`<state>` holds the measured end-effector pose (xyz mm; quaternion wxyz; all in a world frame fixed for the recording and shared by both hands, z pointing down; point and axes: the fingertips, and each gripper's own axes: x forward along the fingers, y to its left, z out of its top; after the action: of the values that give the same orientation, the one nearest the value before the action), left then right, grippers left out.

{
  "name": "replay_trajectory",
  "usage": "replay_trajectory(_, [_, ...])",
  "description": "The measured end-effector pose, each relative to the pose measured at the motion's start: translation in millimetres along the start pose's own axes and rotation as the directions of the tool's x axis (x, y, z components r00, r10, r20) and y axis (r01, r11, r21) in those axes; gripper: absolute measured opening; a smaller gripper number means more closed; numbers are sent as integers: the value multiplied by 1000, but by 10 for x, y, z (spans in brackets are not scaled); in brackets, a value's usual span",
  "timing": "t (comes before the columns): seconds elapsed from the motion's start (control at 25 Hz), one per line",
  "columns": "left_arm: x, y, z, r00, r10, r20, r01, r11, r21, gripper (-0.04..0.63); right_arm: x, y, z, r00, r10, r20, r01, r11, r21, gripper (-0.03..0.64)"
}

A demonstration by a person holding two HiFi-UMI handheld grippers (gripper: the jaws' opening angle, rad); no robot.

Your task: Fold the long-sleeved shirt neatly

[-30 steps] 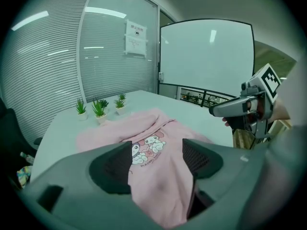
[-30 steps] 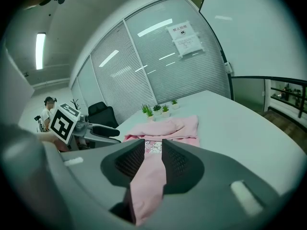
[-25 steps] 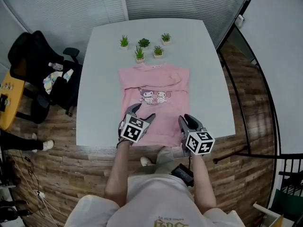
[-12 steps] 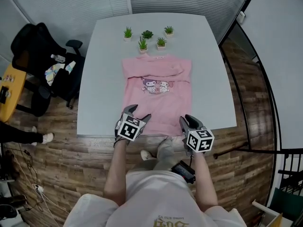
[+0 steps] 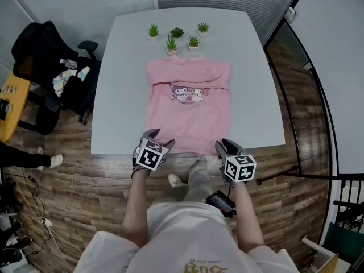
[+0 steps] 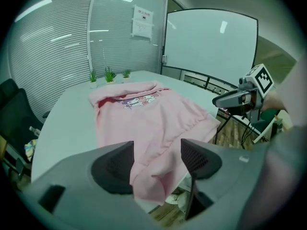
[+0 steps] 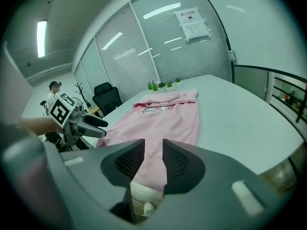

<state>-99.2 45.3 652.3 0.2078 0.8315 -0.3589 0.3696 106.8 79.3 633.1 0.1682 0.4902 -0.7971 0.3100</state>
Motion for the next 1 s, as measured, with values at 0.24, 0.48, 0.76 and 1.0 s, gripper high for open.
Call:
replay_trajectory(0.24, [-74,21,-253,999,6,-33,-7,1000,-25,296,16,21,-275,997,30,-69,-32,999,-35,117])
replay_trajectory(0.48, [-95,-27,-484,994,-35,-103,31,999,-40,279,69,77,-490,991,49,-126,-62,993,-100,142])
replay_trajectory(0.76, [30,-29,-683,986,-23,-165,16,999,-44,271,163,57,-652,980,5,-201,-55,968,-246,167])
replay_trajectory(1.0, [38,48,-677,989,-7,-148,-8,995,-102,219,189,-14,-661,977,-29,-211,-32,960,-279,157])
